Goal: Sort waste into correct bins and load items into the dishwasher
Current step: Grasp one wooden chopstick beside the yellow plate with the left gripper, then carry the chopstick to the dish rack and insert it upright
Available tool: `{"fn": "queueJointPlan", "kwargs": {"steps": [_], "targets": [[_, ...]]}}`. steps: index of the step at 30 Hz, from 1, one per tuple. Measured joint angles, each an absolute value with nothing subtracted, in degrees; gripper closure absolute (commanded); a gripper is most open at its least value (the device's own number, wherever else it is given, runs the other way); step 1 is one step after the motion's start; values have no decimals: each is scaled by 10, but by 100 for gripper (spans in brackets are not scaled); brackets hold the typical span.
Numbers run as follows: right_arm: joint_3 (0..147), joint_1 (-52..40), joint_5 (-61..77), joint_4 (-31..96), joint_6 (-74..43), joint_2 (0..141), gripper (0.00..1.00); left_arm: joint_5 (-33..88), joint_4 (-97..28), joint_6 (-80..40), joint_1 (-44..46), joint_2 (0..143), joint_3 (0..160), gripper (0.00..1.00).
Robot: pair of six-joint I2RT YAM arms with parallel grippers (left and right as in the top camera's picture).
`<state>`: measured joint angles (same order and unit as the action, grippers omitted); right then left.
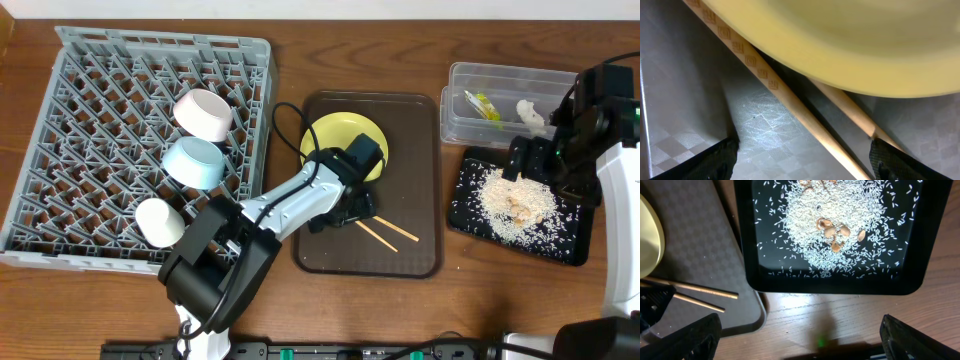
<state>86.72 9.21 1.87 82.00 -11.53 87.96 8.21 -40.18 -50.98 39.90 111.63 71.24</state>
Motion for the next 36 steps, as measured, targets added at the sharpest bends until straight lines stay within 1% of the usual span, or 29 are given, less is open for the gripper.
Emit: {"fn": "queueJointPlan", "kwargs": {"steps": [9, 14, 16, 18, 19, 20, 23, 27, 30, 32, 33, 34, 36], "targets": [[867, 92, 19, 820, -115, 880, 1, 112, -450, -498, 397, 1116, 708, 13], [867, 92, 19, 820, -115, 880, 1, 111, -451, -495, 398, 1116, 707, 14], [867, 92, 19, 820, -115, 880, 1, 107, -450, -495, 399, 1116, 707, 21], [867, 92, 19, 820, -115, 880, 1, 101, -450, -495, 400, 1116, 705, 33], [867, 92, 19, 820, -115, 880, 1, 97, -450, -494, 400, 1116, 705, 40], [867, 92, 19, 820, -115, 880, 1, 93, -449, -497, 400, 1116, 705, 44], [867, 92, 19, 820, -115, 880, 1, 85, -441, -494, 399, 1117, 704, 52], [867, 92, 19, 820, -115, 880, 1, 83, -421, -490, 399, 1116, 705, 73], [867, 92, 19, 820, -115, 880, 1, 82, -412, -491, 399, 1116, 705, 76], [867, 92, 19, 820, -115, 880, 1, 83, -396, -491, 399, 1116, 705, 81], [867, 92, 19, 820, -115, 880, 1, 83, -391, -490, 398, 1116, 705, 81], [867, 92, 19, 820, -115, 880, 1, 84, -390, -491, 397, 1117, 705, 87], [867, 92, 19, 820, -115, 880, 1, 86, -389, -492, 392, 1117, 704, 90]]}}
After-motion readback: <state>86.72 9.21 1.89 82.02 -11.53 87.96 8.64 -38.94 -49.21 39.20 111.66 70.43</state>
